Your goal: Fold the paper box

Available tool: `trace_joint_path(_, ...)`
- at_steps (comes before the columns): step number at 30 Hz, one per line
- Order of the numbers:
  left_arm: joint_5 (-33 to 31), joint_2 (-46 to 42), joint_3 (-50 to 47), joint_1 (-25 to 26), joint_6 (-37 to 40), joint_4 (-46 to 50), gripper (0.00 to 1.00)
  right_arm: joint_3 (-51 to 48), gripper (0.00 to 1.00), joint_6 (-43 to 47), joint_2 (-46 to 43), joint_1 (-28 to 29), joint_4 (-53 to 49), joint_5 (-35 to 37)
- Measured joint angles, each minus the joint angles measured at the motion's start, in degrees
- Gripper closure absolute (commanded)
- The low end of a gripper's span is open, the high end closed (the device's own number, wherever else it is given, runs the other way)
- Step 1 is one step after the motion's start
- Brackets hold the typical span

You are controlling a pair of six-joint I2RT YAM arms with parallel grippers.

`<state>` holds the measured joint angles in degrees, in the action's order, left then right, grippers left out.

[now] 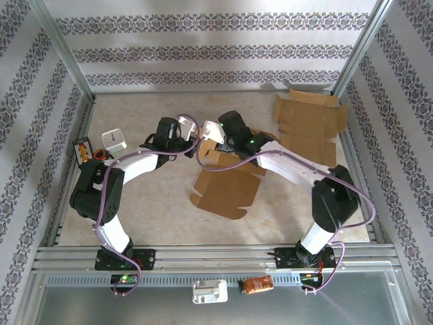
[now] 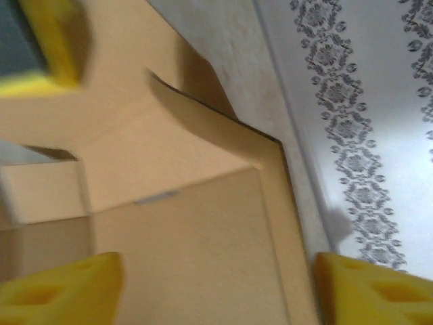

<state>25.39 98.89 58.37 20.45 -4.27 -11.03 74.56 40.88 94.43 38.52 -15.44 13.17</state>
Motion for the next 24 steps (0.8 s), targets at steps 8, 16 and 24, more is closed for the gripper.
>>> trace_joint_path(8, -1.09, 0.04, -0.09, 1.75, 6.36, -10.43, 1.00, 13.97, 0.10, -23.63, -5.31, -7.23, -18.58, -25.35)
trace_joint_path(16, -0.09, 1.88, 0.07, 2.32, 11.50, -12.44, 1.00, 32.24, 0.13, -46.75, 5.25, -30.36, -25.70, -51.25)
trace_joint_path(24, 1.46, 3.76, 2.78, 2.38, 13.44, -12.28, 1.00, 40.22, 0.20, -44.17, 19.45, -33.81, -38.53, -60.65)
